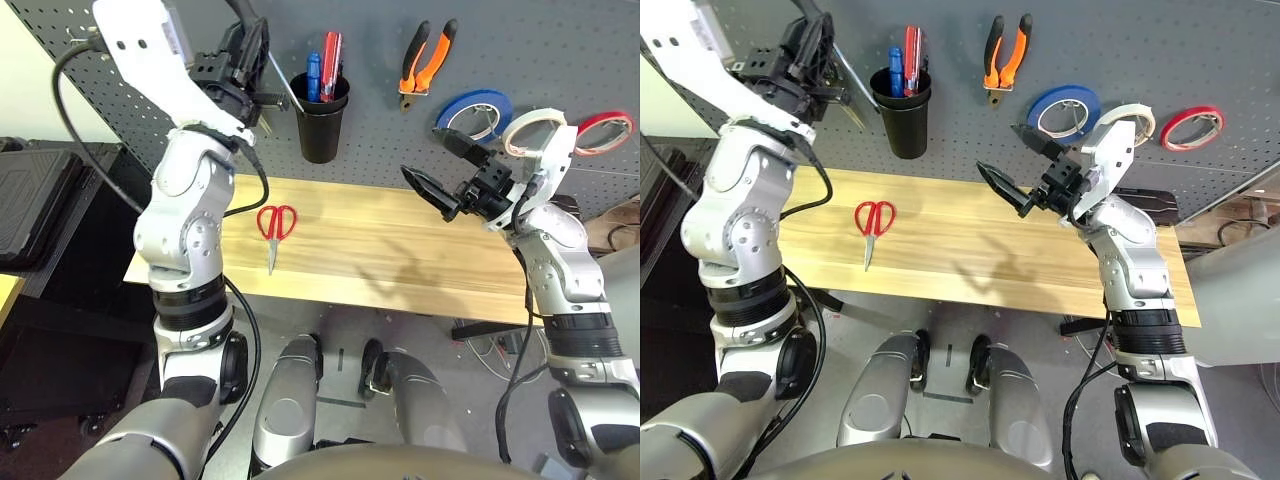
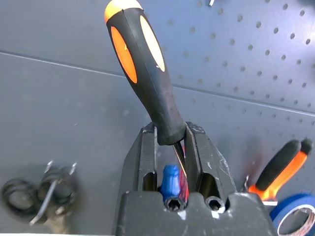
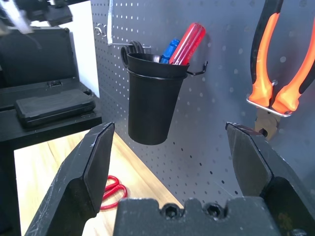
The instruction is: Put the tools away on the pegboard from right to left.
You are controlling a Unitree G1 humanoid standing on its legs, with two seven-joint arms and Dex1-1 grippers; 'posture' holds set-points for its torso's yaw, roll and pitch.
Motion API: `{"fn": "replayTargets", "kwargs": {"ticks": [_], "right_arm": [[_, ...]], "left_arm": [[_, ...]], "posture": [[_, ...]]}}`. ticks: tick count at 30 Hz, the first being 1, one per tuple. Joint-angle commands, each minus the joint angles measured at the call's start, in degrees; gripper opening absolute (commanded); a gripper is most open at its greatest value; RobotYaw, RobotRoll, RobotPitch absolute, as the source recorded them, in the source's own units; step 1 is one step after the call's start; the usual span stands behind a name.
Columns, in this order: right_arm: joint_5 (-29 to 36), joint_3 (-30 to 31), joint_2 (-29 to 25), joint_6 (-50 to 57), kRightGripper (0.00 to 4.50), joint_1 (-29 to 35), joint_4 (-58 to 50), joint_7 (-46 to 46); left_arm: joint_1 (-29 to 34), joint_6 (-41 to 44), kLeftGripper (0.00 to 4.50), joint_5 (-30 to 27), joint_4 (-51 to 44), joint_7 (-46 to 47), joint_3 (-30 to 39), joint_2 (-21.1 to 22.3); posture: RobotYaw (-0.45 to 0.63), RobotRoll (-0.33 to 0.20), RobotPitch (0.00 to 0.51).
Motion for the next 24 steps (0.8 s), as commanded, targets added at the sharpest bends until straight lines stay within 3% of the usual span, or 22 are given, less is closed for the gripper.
{"fn": "replayTargets", "kwargs": {"ticks": [1, 7, 18, 22, 24], "right_arm": [[-0.6, 0.5, 0.1, 0.5, 4.50, 0.9, -1.7, -0.6], [-1.6, 1.1, 0.6, 0.6, 4.50, 1.2, -2.5, -1.7], [-2.8, 1.8, 1.2, 0.8, 4.50, 0.9, -2.7, -3.1], [-2.9, 1.7, 1.0, 1.1, 4.50, 1.1, -3.1, -3.6], [-3.1, 1.8, 0.9, 1.2, 4.50, 1.3, -3.3, -3.9]], "left_arm": [[-2.8, -4.9, 0.64, 1.4, 4.7, -0.5, -0.4, 0.0], [-7.2, -9.6, 0.64, 1.7, 12.9, -1.7, -0.2, 0.2], [-9.6, -26.5, 0.64, 7.1, 33.0, -4.7, -1.2, 1.4], [-9.7, -28.7, 0.64, 8.6, 36.2, -4.8, -1.6, 2.3], [-9.1, -28.5, 1.39, 8.6, 35.4, -4.9, -1.5, 2.7]], "posture": [[0.20, 0.000, 0.150], [0.19, 0.000, 0.155], [0.17, 0.000, 0.161], [0.15, 0.000, 0.165], [0.16, 0.000, 0.165]]}}
